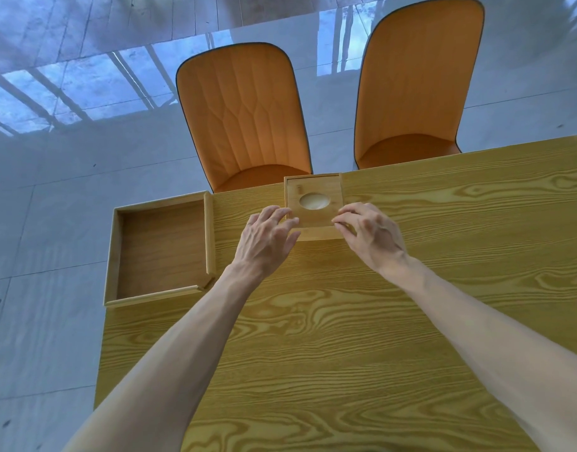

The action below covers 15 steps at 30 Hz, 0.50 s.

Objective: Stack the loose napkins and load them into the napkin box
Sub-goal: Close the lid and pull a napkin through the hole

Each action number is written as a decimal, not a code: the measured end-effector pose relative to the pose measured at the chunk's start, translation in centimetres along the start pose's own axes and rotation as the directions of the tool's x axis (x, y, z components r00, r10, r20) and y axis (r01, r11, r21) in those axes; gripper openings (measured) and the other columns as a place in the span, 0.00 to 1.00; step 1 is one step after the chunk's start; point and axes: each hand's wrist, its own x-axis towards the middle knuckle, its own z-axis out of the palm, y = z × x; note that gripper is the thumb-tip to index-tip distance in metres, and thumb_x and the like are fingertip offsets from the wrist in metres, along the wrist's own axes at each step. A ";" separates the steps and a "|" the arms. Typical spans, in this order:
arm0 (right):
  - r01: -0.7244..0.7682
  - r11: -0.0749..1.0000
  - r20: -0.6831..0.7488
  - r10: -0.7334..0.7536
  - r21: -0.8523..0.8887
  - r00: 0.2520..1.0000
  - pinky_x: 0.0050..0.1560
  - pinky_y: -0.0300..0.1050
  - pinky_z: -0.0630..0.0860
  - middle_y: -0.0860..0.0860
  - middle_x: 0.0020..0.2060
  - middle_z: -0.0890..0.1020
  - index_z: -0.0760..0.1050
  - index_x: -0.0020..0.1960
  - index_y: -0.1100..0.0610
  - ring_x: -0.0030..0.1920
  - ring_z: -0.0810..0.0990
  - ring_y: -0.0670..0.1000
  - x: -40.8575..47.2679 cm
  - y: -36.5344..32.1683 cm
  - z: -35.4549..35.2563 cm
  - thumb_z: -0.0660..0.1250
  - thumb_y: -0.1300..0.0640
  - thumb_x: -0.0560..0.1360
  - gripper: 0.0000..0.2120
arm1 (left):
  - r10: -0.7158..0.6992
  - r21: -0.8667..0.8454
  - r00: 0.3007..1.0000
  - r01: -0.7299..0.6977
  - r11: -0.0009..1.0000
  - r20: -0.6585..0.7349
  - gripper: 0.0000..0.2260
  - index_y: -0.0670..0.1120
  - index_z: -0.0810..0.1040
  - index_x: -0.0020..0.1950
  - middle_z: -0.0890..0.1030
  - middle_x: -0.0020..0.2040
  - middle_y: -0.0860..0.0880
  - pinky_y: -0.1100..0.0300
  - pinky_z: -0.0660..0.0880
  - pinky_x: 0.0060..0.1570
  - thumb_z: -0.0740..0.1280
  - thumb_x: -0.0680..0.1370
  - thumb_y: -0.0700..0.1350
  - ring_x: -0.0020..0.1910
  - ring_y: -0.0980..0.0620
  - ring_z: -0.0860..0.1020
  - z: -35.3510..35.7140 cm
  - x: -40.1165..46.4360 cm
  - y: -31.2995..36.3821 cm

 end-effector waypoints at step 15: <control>0.067 0.989 0.171 -0.043 -0.133 0.984 0.51 0.44 0.77 0.52 0.52 0.80 0.82 0.57 0.55 0.55 0.80 0.52 7.8 -3.2 0.2 0.69 0.52 0.78 0.12 | -0.232 -0.214 0.972 0.220 0.952 -0.034 0.08 0.48 0.82 0.50 0.79 0.57 0.48 0.54 0.70 0.49 0.72 0.75 0.52 0.57 0.46 0.76 0.2 3.4 1.4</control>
